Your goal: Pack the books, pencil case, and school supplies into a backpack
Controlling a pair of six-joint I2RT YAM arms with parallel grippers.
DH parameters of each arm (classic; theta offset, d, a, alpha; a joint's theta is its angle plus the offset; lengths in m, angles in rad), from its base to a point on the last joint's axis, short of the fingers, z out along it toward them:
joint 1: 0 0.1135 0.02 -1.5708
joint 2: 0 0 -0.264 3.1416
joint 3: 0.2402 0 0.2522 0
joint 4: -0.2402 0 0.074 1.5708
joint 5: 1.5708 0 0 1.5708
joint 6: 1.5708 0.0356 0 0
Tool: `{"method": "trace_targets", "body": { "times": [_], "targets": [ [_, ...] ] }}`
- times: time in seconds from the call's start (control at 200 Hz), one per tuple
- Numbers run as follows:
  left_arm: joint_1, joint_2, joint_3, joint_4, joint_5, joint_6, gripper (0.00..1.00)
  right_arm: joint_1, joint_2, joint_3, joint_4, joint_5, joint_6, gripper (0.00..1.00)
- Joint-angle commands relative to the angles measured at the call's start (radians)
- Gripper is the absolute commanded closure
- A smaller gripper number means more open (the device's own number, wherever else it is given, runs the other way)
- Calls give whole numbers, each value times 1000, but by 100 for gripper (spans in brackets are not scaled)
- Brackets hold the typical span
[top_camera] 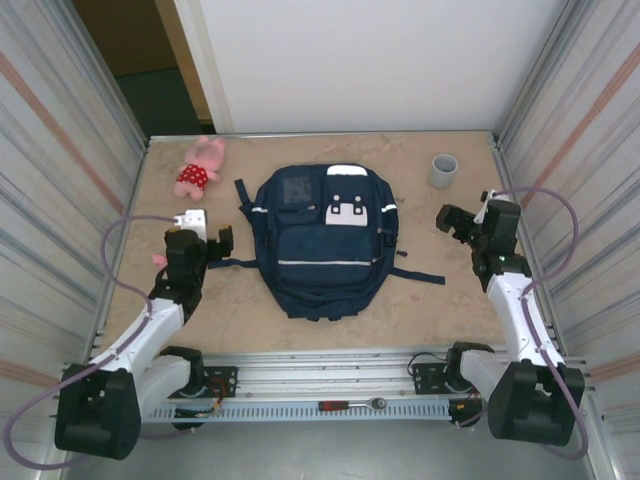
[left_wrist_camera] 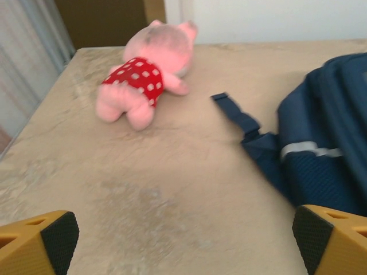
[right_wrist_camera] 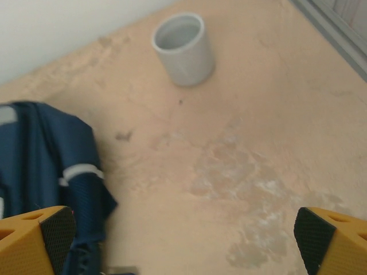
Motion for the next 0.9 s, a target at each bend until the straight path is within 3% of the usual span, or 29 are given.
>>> {"method": "trace_targets", "body": {
  "times": [0.0,0.241,0.436,0.526,0.561,0.611,0.656,0.696,0.797,0.892],
  "targets": [
    [4,7,-65,196,-100,33,1,-5,-8,-51,145,-17,-68,1],
    [2,177,-167,511,-51,110,1,-6,46,-200,354,2,-95,1],
    [-12,462,-147,789,-26,175,1,-8,144,-283,603,-56,-175,1],
    [12,625,-154,1004,7,195,1,-8,236,-307,745,-88,-162,1],
    [10,603,-136,940,13,187,1,-8,284,-313,804,-96,-149,1],
    [49,533,-47,648,102,133,1,-5,357,-305,879,-101,-134,1],
    [124,557,52,490,201,81,1,-2,370,-248,775,-106,-162,1],
    [170,558,22,540,281,62,1,4,404,-251,837,-99,-181,1],
    [161,547,11,552,200,42,1,4,509,-240,915,-131,-192,1],
    [159,540,12,539,201,43,1,54,530,-226,895,-14,-214,1]
  ]
}}
